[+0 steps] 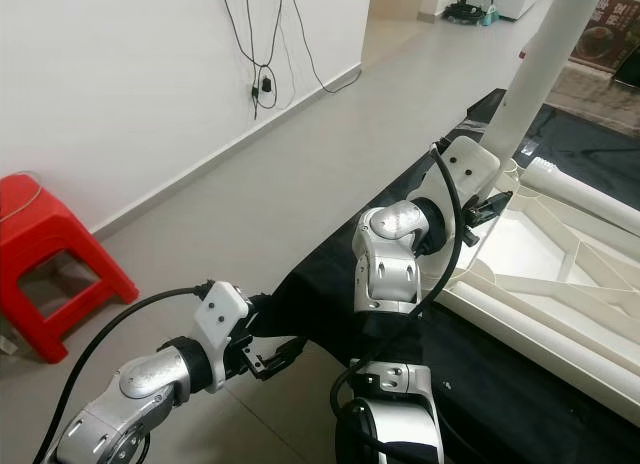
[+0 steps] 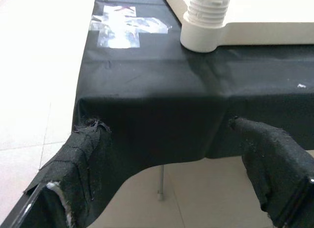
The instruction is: Building children table
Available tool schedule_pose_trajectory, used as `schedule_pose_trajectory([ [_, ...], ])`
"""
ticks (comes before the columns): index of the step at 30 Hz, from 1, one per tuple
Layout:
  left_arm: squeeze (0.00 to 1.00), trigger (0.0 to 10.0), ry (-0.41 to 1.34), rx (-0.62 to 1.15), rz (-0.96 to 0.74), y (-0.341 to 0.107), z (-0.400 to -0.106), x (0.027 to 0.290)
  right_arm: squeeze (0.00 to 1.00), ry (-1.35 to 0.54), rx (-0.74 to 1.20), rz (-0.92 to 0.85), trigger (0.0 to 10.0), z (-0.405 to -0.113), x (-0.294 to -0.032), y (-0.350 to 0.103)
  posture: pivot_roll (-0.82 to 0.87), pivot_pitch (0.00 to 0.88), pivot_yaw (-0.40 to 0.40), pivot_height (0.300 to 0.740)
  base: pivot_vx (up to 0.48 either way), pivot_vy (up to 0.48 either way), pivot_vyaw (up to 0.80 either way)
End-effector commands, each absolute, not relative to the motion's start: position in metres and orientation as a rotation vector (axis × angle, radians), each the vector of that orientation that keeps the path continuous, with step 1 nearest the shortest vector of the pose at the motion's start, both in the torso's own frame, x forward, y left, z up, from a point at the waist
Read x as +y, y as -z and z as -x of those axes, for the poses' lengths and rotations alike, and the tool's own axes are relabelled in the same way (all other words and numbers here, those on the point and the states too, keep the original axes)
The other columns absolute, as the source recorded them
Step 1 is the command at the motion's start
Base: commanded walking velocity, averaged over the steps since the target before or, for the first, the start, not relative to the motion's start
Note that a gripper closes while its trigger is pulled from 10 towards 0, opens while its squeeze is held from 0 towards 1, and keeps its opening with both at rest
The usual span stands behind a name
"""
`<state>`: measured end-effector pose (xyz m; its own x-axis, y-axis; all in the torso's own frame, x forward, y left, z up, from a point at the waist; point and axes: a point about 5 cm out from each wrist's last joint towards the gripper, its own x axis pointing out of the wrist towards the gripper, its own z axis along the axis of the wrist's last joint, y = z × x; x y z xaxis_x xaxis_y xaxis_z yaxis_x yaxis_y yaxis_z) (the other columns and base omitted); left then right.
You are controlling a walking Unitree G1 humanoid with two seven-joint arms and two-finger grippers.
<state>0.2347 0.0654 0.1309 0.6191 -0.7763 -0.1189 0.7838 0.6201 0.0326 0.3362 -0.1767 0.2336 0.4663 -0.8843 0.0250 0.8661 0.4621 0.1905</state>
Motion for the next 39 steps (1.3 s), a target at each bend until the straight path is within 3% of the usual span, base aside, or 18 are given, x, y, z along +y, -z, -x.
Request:
schedule_pose_trajectory([
  [1,0.00,10.0,0.908,0.095,-0.093,-0.129,-0.236,0.063,0.00,1.120,-0.051,-0.220,10.0,-0.335,-0.178,-0.218,0.17,0.018,-0.022,0.740,0.000,0.000,0.00],
  [2,0.00,10.0,0.907,0.095,-0.094,-0.128,-0.237,0.063,0.14,1.118,-0.054,-0.220,10.0,-0.335,-0.177,-0.219,0.16,0.016,-0.021,0.740,0.000,0.000,0.00],
  [3,0.00,10.0,0.908,0.095,-0.095,-0.128,-0.238,0.063,1.00,1.100,-0.057,-0.226,10.0,-0.336,-0.176,-0.220,0.16,0.016,-0.021,0.740,0.000,0.000,0.00],
  [19,0.00,10.0,0.910,0.093,-0.104,-0.124,-0.241,0.061,1.00,0.943,-0.081,-0.226,10.0,-0.337,-0.161,-0.222,0.16,0.011,-0.021,0.740,0.000,0.000,0.00],
  [20,0.00,10.0,0.911,0.092,-0.105,-0.124,-0.241,0.061,0.00,0.886,-0.074,-0.216,10.0,-0.335,-0.159,-0.219,0.15,0.008,-0.018,0.740,0.000,0.000,0.00],
  [25,0.00,10.0,0.911,0.090,-0.106,-0.122,-0.244,0.060,0.00,0.697,-0.049,-0.182,10.0,-0.328,-0.151,-0.207,0.15,0.005,-0.017,0.740,0.000,0.000,0.00],
  [28,0.00,10.0,0.911,0.090,-0.106,-0.122,-0.244,0.060,0.00,0.697,-0.049,-0.182,10.0,-0.328,-0.151,-0.207,0.15,0.005,-0.017,0.740,0.000,0.000,0.00],
  [39,0.00,10.0,0.901,0.089,-0.112,-0.117,-0.252,0.060,0.00,0.422,-0.038,-0.127,10.0,-0.297,-0.154,-0.191,0.13,0.000,-0.005,0.740,0.000,0.000,0.00],
])
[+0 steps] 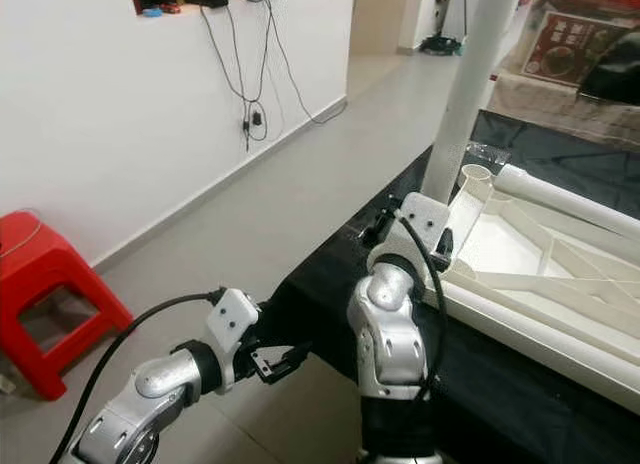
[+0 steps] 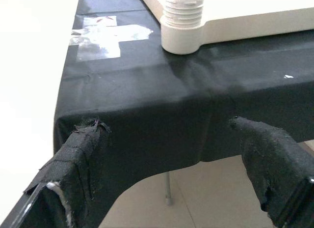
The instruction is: Building children table
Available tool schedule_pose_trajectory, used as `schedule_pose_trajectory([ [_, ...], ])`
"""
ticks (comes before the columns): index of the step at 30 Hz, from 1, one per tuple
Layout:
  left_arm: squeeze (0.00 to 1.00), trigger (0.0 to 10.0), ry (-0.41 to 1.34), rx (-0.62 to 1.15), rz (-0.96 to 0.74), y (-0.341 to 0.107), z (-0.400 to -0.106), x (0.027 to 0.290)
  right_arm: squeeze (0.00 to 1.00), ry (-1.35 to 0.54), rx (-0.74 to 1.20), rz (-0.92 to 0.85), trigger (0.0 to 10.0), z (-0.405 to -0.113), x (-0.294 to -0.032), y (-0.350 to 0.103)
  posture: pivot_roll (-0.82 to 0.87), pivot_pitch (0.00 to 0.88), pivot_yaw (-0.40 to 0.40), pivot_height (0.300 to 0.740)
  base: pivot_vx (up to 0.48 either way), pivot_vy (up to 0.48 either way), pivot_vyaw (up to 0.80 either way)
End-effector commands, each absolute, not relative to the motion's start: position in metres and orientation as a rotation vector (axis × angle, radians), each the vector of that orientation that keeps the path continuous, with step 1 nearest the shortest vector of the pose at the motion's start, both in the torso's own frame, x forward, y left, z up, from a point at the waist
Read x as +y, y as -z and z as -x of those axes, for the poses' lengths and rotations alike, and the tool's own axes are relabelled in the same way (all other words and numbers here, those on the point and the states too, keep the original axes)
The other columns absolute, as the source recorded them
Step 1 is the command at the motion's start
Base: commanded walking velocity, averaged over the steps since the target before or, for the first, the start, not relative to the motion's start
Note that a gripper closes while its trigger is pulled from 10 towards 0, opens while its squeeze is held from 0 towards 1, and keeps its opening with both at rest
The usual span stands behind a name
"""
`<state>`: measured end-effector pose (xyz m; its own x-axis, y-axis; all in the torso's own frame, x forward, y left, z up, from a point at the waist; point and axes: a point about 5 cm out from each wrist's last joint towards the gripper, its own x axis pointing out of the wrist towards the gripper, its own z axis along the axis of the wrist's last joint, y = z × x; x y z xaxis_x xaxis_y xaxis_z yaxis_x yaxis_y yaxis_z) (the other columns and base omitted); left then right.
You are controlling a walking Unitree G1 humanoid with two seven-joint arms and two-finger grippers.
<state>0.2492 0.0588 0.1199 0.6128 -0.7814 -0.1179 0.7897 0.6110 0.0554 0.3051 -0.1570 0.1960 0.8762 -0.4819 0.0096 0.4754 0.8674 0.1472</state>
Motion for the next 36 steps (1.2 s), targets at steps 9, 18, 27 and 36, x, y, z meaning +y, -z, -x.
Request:
schedule_pose_trajectory([
  [9,0.00,10.0,0.830,0.087,-0.089,-0.116,-0.262,0.063,0.00,0.248,0.039,-0.033,10.0,-0.250,-0.166,-0.146,0.12,0.000,-0.006,0.740,0.000,0.000,0.00],
  [18,0.00,10.0,0.755,0.088,-0.106,-0.112,-0.264,0.071,0.00,0.247,0.094,-0.030,10.0,-0.223,-0.164,-0.123,0.12,0.000,-0.005,0.740,0.000,0.000,-0.18],
  [27,0.00,10.0,0.715,0.125,-0.112,-0.099,-0.260,0.072,0.00,0.227,0.110,-0.027,10.0,-0.217,-0.156,-0.114,0.11,0.000,-0.008,0.740,0.000,0.000,-0.79],
  [36,0.00,10.0,0.688,0.109,-0.133,-0.098,-0.263,0.071,0.00,0.200,0.120,-0.020,10.0,-0.216,-0.151,-0.107,0.10,0.000,-0.009,0.740,0.000,0.000,-0.79],
])
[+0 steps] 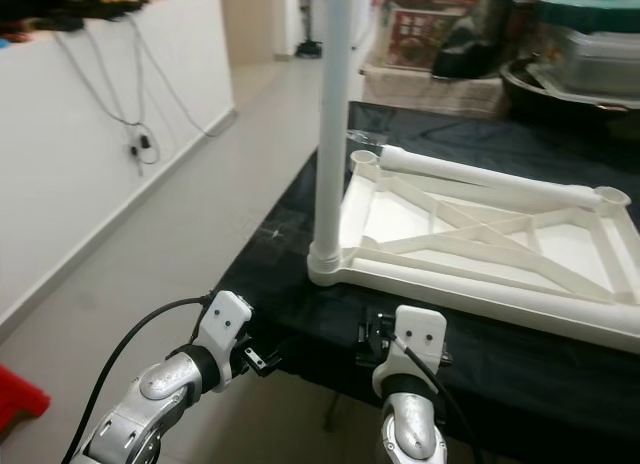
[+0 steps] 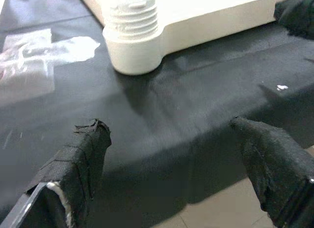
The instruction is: Building children table
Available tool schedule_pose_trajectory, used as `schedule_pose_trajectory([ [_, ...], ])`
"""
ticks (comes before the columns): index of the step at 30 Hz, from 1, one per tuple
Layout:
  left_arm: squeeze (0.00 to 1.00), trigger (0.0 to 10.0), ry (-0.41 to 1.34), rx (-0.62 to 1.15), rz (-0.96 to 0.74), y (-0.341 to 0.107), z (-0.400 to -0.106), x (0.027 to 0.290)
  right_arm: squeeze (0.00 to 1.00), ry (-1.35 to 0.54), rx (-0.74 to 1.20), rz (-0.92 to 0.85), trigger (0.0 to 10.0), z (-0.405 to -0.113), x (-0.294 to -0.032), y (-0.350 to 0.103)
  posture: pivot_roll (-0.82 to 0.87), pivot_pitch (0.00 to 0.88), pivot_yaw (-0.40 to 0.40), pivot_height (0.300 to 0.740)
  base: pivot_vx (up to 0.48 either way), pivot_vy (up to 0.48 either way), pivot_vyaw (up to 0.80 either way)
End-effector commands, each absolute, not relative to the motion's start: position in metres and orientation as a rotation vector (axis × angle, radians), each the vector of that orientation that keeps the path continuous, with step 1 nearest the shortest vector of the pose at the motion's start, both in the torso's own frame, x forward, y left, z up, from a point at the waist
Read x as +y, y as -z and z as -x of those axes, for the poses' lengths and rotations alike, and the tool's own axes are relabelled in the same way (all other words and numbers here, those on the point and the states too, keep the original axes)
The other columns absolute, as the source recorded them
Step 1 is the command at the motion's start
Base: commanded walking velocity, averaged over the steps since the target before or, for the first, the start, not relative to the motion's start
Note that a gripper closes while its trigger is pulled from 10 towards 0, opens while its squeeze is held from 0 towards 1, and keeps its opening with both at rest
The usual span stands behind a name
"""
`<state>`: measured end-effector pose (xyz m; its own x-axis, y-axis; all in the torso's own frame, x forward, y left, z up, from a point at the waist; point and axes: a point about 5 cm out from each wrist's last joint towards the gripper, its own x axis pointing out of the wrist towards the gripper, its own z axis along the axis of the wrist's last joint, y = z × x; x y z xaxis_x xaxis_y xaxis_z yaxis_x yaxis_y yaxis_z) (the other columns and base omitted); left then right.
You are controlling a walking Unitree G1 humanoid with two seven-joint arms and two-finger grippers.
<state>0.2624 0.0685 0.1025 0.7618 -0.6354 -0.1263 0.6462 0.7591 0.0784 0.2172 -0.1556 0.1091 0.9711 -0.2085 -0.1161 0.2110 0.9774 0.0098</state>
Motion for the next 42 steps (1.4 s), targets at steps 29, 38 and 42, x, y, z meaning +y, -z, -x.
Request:
schedule_pose_trajectory([
  [29,0.00,10.0,0.635,0.086,-0.141,-0.098,-0.269,0.072,0.00,0.114,0.096,-0.030,10.0,-0.230,-0.162,-0.108,0.11,0.000,-0.012,0.740,0.000,-0.108,-0.27],
  [38,0.00,10.0,0.572,0.070,-0.152,-0.102,-0.263,0.088,0.00,-0.099,0.060,-0.020,10.0,-0.257,-0.181,-0.127,0.12,0.000,-0.021,0.740,0.000,0.000,0.00],
  [42,0.00,10.0,0.564,0.114,-0.147,-0.095,-0.259,0.092,0.00,-0.122,0.054,0.079,10.0,-0.277,-0.192,-0.134,0.13,0.000,-0.032,0.740,0.000,0.000,0.00],
])
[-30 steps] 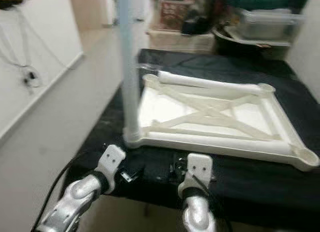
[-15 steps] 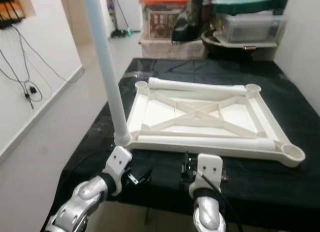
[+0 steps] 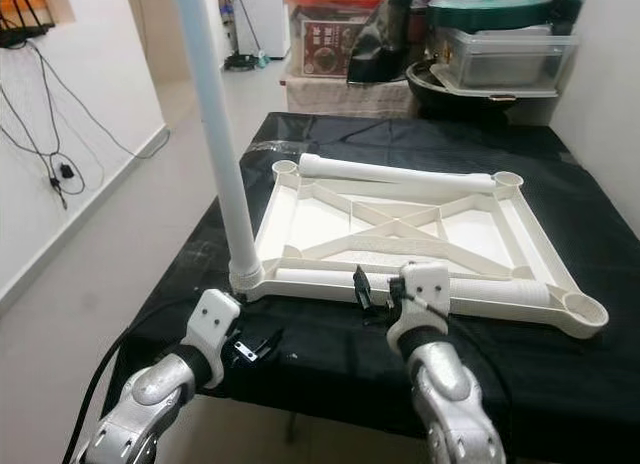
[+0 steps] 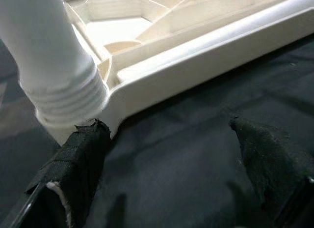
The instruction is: Building children table
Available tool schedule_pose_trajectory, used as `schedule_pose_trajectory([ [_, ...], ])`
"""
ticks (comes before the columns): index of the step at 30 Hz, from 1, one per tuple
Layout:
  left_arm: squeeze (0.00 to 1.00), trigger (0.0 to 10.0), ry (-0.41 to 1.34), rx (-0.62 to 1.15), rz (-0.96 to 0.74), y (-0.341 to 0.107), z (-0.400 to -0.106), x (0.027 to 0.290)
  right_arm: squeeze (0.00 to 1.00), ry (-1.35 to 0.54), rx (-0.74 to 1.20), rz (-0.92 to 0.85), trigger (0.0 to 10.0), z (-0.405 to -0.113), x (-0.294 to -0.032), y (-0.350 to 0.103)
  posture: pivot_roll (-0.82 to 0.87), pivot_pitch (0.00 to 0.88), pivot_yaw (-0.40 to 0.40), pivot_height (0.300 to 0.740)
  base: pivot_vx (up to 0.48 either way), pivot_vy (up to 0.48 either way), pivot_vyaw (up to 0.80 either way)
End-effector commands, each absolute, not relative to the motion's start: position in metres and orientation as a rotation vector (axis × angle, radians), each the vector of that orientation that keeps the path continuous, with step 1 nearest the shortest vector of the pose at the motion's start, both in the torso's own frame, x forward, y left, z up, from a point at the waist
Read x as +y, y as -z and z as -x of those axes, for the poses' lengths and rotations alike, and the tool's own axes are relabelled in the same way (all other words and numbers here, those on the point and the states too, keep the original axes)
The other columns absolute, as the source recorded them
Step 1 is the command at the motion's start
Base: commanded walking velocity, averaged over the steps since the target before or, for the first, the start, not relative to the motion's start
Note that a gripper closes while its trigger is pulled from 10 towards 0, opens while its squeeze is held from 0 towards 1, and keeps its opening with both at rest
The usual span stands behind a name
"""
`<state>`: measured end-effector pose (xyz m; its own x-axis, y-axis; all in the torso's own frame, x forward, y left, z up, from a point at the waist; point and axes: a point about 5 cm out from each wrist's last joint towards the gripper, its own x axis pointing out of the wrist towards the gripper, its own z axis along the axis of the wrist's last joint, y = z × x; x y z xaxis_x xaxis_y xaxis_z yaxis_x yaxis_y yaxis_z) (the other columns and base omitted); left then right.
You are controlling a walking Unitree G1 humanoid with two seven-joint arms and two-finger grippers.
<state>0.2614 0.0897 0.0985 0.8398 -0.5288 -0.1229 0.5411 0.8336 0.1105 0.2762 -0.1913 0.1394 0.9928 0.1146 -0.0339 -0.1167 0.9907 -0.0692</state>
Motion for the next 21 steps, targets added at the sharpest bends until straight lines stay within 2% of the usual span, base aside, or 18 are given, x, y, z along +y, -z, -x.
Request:
schedule_pose_trajectory([
  [1,0.00,10.0,0.582,0.126,-0.141,-0.093,-0.258,0.090,0.00,-0.123,0.068,0.127,10.0,-0.285,-0.193,-0.135,0.13,0.000,-0.034,0.740,0.000,0.000,0.00],
  [6,0.00,10.0,0.636,0.135,-0.128,-0.094,-0.254,0.083,0.00,-0.178,0.131,0.181,10.0,-0.298,-0.194,-0.132,0.13,0.000,-0.035,0.740,0.000,0.000,0.00],
  [9,0.00,10.0,0.788,0.140,-0.103,-0.098,-0.240,0.069,0.00,-0.431,0.282,0.207,10.0,-0.322,-0.194,-0.136,0.13,0.000,-0.046,0.740,0.000,0.000,0.00],
  [11,0.00,10.0,0.815,0.141,-0.101,-0.099,-0.235,0.067,0.00,-0.500,0.304,0.211,10.0,-0.328,-0.194,-0.141,0.14,0.000,-0.059,0.740,0.000,0.000,0.00],
  [12,0.00,10.0,0.815,0.141,-0.101,-0.099,-0.235,0.067,0.00,-0.500,0.304,0.211,10.0,-0.328,-0.194,-0.141,0.14,0.000,-0.059,0.740,0.000,0.000,0.00],
  [16,0.00,10.0,0.826,0.149,-0.076,-0.103,-0.223,0.065,0.00,-0.752,0.333,0.267,10.0,-0.341,-0.188,-0.161,0.14,0.018,-0.076,0.740,0.000,0.000,0.00],
  [21,0.00,10.0,0.835,0.145,-0.062,-0.108,-0.216,0.065,0.00,-0.882,0.357,0.307,10.0,-0.347,-0.180,-0.168,0.14,0.045,-0.085,0.740,0.000,0.000,0.00],
])
